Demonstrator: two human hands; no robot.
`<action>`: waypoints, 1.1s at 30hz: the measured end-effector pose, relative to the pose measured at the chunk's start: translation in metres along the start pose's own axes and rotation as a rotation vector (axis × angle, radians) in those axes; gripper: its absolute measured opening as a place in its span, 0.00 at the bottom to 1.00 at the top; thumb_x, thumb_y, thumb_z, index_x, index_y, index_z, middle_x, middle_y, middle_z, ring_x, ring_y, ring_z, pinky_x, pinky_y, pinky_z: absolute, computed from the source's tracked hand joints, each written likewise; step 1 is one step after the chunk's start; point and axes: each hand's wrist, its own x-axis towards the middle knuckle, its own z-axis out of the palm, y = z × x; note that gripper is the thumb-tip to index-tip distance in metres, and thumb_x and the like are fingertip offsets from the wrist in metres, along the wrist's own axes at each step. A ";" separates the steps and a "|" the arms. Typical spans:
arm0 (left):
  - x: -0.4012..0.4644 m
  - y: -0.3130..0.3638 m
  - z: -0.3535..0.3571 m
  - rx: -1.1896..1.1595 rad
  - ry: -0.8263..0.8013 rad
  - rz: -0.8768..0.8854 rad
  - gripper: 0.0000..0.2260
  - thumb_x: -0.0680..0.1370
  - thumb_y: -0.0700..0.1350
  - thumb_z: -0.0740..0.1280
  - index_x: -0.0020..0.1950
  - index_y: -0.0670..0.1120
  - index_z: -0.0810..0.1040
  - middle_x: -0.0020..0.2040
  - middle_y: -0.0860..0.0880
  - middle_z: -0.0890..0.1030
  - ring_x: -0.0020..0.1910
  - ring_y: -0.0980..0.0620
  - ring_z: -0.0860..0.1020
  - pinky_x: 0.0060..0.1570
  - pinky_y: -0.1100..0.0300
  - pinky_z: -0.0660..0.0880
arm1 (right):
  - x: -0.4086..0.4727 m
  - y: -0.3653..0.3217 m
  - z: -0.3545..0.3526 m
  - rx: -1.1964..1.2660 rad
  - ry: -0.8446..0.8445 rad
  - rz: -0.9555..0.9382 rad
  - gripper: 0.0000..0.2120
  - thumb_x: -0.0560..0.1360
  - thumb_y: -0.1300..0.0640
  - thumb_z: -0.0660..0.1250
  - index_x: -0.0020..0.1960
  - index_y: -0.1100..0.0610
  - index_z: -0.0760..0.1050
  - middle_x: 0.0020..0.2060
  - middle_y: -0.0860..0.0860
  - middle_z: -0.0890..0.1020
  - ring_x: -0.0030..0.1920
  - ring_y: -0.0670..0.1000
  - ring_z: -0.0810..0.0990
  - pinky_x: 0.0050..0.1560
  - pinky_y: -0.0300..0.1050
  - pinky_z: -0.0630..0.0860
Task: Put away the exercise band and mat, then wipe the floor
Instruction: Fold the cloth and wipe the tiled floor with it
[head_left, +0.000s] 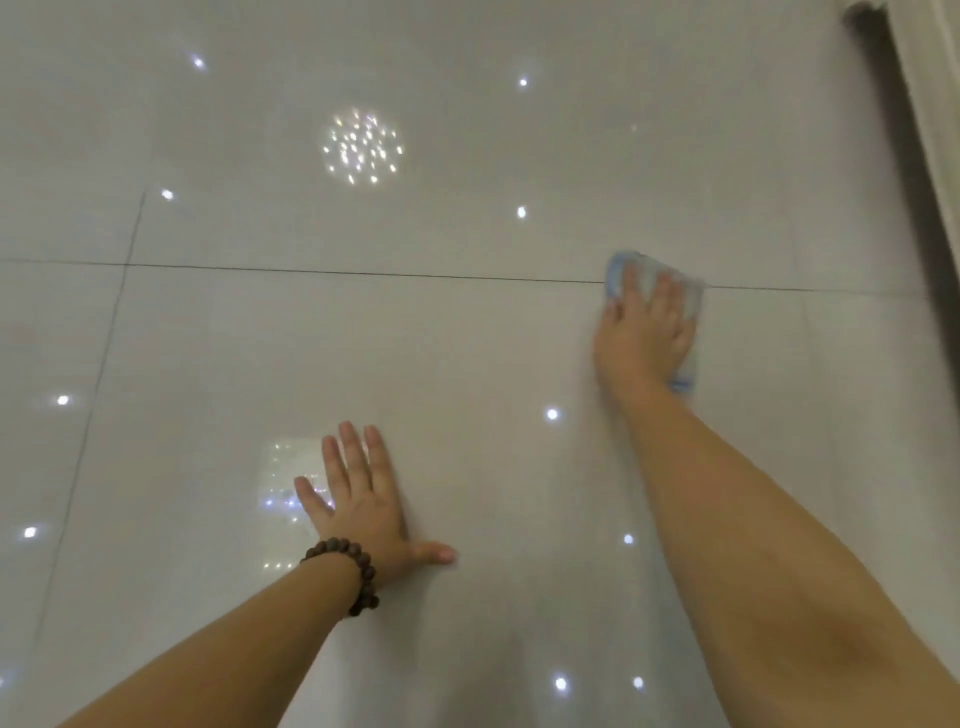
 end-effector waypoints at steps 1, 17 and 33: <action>0.000 0.000 -0.001 -0.001 0.001 -0.007 0.71 0.52 0.80 0.64 0.62 0.43 0.14 0.62 0.42 0.14 0.65 0.40 0.19 0.67 0.32 0.35 | -0.022 -0.035 0.016 0.007 0.007 -0.230 0.24 0.78 0.48 0.53 0.74 0.44 0.60 0.75 0.55 0.59 0.76 0.53 0.53 0.74 0.58 0.48; -0.006 0.006 -0.005 -0.009 0.018 -0.033 0.71 0.51 0.81 0.62 0.63 0.44 0.14 0.62 0.44 0.14 0.70 0.40 0.24 0.69 0.33 0.39 | 0.027 0.111 -0.044 0.126 -0.013 0.408 0.25 0.80 0.49 0.49 0.77 0.48 0.52 0.76 0.57 0.53 0.76 0.59 0.49 0.73 0.60 0.48; -0.011 0.006 -0.004 0.000 0.058 0.004 0.69 0.54 0.79 0.65 0.62 0.45 0.14 0.69 0.41 0.20 0.72 0.39 0.27 0.69 0.33 0.39 | -0.066 0.169 -0.045 0.023 -0.038 0.389 0.25 0.81 0.48 0.51 0.77 0.45 0.51 0.77 0.55 0.50 0.77 0.54 0.45 0.74 0.58 0.46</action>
